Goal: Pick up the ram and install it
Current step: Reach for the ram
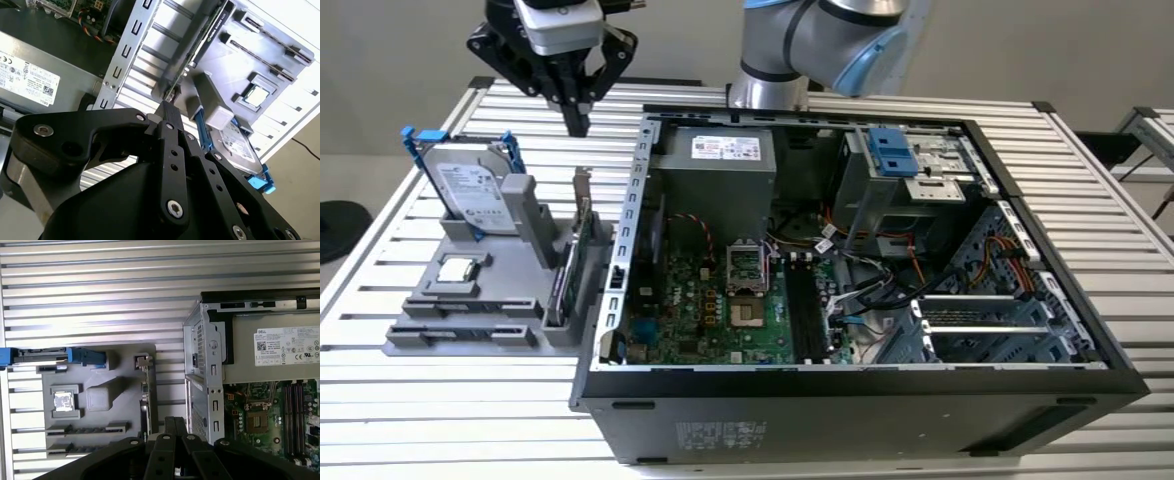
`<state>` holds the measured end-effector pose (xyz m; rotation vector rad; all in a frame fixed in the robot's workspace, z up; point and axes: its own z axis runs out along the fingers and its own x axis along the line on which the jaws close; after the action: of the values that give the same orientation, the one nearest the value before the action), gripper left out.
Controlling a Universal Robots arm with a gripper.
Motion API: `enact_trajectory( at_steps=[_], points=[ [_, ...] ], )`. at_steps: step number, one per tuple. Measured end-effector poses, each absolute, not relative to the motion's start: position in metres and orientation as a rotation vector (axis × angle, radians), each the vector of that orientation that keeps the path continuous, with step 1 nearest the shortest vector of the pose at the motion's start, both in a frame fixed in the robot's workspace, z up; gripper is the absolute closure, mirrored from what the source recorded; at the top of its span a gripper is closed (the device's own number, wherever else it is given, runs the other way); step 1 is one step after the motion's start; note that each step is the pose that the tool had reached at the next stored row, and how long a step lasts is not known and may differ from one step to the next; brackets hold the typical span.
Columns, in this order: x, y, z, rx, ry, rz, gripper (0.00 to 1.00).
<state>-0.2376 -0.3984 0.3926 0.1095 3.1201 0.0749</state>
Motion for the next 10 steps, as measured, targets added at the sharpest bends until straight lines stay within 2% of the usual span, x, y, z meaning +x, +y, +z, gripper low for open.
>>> enact_trajectory(
  at_steps=[10],
  points=[
    [-0.249, -0.398, 0.393, 0.109, 3.12, 0.075, 1.0]
  ],
)
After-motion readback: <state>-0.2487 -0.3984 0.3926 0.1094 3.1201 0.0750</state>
